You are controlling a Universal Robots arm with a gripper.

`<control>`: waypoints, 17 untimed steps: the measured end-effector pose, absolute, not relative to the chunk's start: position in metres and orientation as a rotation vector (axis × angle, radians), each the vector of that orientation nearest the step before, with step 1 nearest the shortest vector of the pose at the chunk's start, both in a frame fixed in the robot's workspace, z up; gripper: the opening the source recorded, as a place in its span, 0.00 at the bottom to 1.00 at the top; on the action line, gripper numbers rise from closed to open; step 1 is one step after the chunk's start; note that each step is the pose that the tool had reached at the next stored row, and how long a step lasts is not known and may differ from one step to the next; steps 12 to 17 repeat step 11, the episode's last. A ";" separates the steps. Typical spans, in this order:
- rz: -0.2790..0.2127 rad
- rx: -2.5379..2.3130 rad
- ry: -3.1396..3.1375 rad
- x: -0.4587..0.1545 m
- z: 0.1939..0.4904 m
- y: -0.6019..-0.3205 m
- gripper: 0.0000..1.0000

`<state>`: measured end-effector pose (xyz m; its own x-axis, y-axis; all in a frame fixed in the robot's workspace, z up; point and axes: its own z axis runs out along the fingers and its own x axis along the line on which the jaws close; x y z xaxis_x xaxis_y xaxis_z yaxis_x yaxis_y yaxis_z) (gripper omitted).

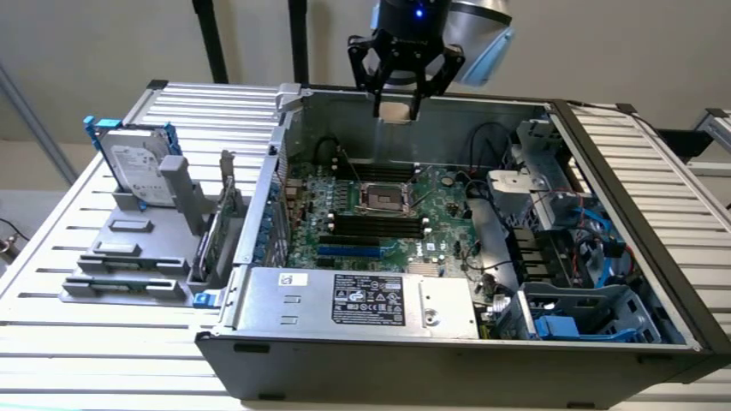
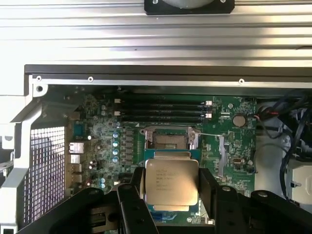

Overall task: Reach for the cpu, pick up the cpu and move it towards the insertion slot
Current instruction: 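Pick up the cpu and move it towards the insertion slot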

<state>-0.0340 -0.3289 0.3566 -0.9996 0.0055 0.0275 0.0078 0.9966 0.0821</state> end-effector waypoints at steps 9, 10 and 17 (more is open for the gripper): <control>-0.122 -0.010 -3.112 -0.033 0.352 -0.326 0.55; -0.122 -0.010 -3.112 -0.033 0.352 -0.326 0.55; -0.122 -0.011 -3.112 -0.033 0.352 -0.326 0.55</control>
